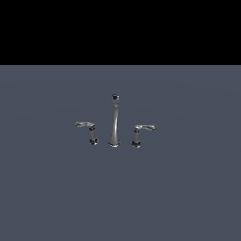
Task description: Turn on the faucet by rotating a designated handle.
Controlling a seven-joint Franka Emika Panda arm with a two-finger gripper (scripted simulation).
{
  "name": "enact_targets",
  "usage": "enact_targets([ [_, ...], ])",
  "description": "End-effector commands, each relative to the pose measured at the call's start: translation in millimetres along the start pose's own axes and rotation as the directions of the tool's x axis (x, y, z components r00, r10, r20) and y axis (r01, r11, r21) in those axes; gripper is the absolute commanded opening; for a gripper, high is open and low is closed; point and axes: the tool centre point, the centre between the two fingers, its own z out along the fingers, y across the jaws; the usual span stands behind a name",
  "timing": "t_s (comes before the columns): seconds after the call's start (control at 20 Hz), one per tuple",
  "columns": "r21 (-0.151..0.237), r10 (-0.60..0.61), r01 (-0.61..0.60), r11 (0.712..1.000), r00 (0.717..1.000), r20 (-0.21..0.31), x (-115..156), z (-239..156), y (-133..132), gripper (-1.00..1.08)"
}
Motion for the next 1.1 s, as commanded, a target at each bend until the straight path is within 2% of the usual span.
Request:
enact_targets([
  [0.0,0.000,0.000,0.000,1.000,1.000,0.000,0,0,0,-1.00],
  [0.5,-0.001,0.053,-0.053,0.999,0.999,0.001,3,13,-10,-1.00],
  [0.8,-0.002,0.136,-0.136,0.991,0.991,0.003,8,33,-26,-1.00],
  [1.05,-0.004,0.232,-0.232,0.973,0.973,0.004,16,57,-45,-1.00],
])
